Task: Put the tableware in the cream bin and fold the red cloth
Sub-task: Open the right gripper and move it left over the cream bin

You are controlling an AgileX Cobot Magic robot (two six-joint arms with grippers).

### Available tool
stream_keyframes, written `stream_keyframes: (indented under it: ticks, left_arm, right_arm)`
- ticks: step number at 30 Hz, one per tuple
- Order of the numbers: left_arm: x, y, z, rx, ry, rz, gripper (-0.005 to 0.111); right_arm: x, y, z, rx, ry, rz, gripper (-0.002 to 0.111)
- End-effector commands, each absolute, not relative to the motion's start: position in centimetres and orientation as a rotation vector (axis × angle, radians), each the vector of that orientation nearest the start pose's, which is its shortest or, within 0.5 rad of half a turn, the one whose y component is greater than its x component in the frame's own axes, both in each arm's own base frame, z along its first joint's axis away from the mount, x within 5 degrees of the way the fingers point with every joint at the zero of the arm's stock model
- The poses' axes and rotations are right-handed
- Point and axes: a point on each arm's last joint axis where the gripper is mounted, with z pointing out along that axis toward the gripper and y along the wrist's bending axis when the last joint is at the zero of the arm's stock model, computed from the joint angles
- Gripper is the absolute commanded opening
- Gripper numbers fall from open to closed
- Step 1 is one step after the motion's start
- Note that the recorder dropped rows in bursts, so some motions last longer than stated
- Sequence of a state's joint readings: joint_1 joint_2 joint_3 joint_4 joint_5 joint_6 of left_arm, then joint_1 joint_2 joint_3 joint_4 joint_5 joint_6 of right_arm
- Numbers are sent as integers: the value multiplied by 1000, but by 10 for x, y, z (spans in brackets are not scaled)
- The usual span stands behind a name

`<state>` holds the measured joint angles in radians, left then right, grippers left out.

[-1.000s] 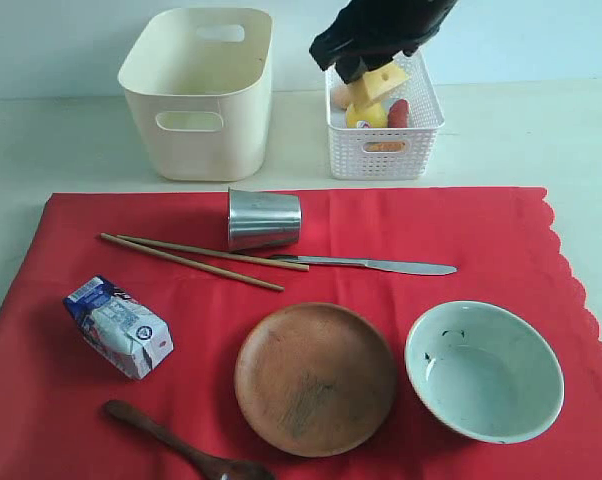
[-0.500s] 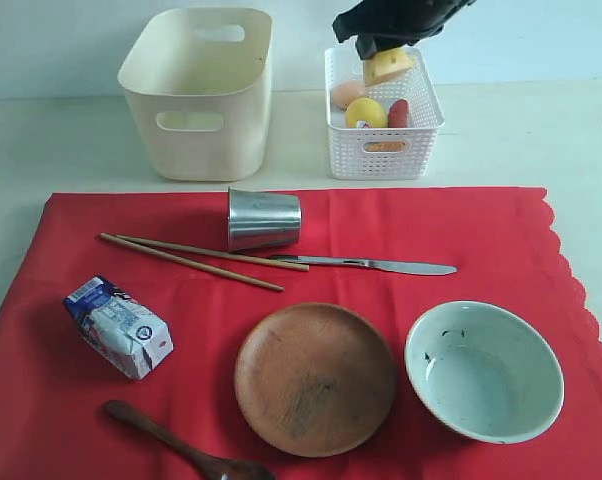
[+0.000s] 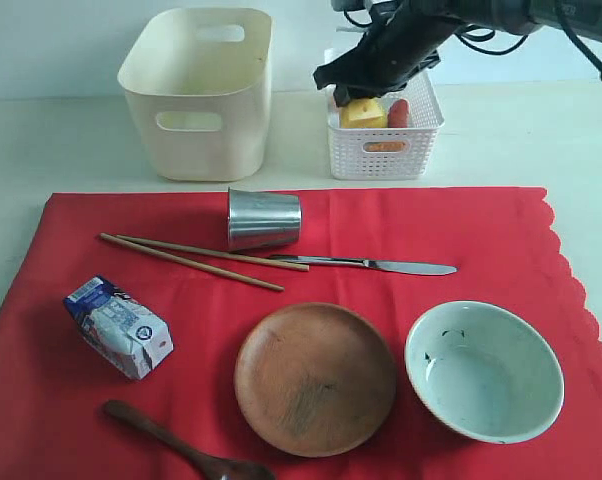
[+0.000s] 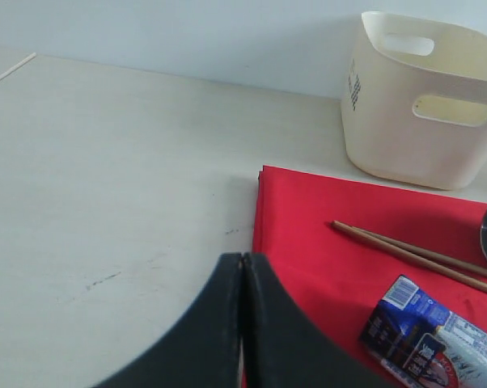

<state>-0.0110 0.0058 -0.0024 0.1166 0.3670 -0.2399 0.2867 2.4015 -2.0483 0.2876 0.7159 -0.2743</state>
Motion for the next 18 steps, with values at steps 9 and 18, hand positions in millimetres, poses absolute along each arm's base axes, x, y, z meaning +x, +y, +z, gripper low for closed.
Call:
stream_keyframes:
  ticks: [9, 18]
  left_arm:
    - [53, 3, 181, -139, 1836, -57, 0]
    - [53, 3, 181, -139, 1836, -57, 0]
  right_arm:
    - [508, 166, 186, -503, 2437, 335, 76]
    - [494, 163, 235, -532, 2404, 335, 76]
